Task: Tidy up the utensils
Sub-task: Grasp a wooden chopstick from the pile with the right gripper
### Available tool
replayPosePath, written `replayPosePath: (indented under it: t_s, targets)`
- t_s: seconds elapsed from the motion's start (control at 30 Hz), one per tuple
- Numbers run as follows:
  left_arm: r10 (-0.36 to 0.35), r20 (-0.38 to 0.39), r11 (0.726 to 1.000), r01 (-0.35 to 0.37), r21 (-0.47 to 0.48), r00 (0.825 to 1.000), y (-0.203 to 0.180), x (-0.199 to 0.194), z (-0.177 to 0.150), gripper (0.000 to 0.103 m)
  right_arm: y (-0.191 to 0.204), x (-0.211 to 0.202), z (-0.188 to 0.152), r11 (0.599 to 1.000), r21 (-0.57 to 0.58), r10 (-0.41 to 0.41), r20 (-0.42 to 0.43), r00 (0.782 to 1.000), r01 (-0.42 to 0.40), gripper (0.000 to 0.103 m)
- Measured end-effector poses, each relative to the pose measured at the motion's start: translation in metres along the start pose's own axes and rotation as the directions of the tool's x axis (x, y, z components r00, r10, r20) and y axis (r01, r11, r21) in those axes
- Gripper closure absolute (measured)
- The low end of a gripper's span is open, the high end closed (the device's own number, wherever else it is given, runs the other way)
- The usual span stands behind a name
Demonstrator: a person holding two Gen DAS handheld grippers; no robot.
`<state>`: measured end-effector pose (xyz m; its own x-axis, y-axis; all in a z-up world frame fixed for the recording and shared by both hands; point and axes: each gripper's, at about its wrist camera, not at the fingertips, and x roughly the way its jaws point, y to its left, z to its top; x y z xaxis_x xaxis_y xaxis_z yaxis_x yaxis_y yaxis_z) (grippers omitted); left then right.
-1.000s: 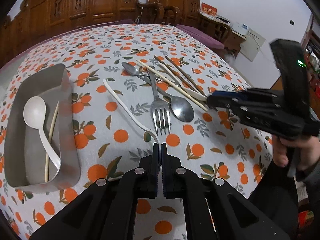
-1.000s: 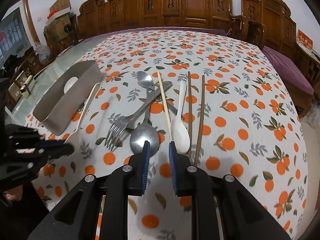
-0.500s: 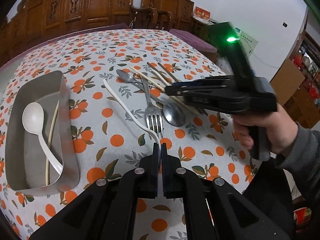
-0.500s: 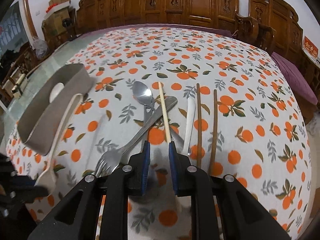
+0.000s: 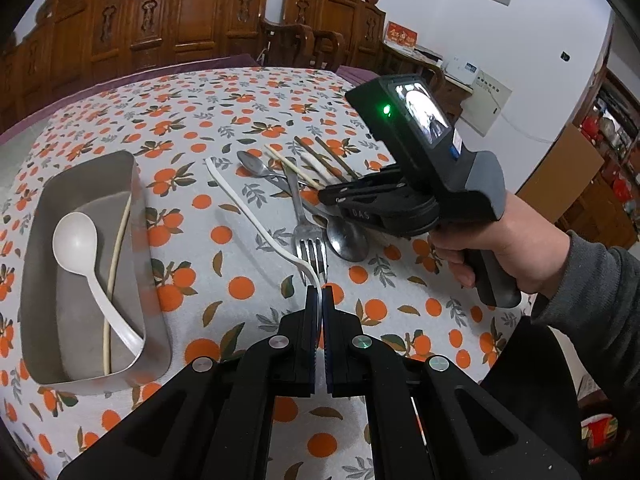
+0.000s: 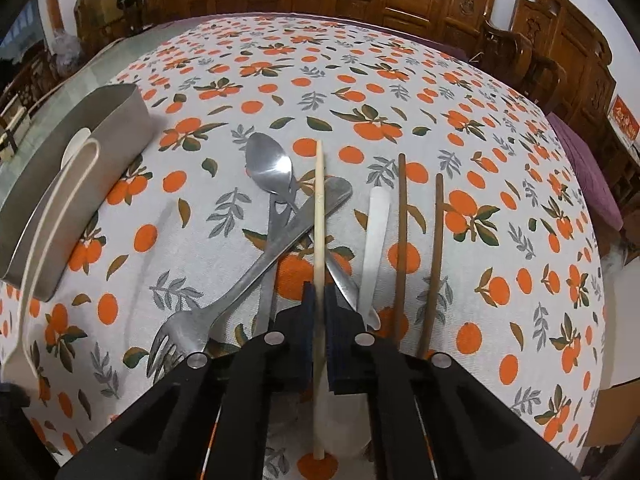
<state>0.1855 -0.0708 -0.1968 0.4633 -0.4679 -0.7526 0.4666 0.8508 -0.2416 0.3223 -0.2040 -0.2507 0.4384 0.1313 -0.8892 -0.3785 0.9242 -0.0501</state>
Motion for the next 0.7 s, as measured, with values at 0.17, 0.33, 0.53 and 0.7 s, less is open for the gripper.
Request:
replayPosePath:
  t_s: [0.17, 0.33, 0.53, 0.7]
  targets:
    - [0.013, 0.023, 1.0, -0.013, -0.001, 1.0, 0.009, -0.015, 0.003, 0.101, 0.0, -0.015, 0.0, 1.0, 0.029, -0.002, 0.03, 1.0, 0.002, 0.097]
    - [0.03, 0.032, 0.999, -0.029, -0.023, 0.999, 0.024, -0.026, 0.005, 0.101, 0.005, -0.038, 0.004, 0.999, 0.041, 0.024, 0.082, 0.996, -0.028, 0.097]
    - [0.072, 0.035, 0.997, -0.071, -0.034, 0.997, 0.039, -0.036, 0.007, 0.101, 0.027, -0.064, 0.011, 0.996, 0.016, 0.085, 0.14, 0.986, -0.088, 0.097]
    - [0.097, 0.027, 0.994, -0.096, -0.058, 0.995, 0.055, -0.042, 0.008, 0.101, 0.058, -0.078, 0.015, 0.99, -0.039, 0.14, 0.16, 0.977, -0.135, 0.097]
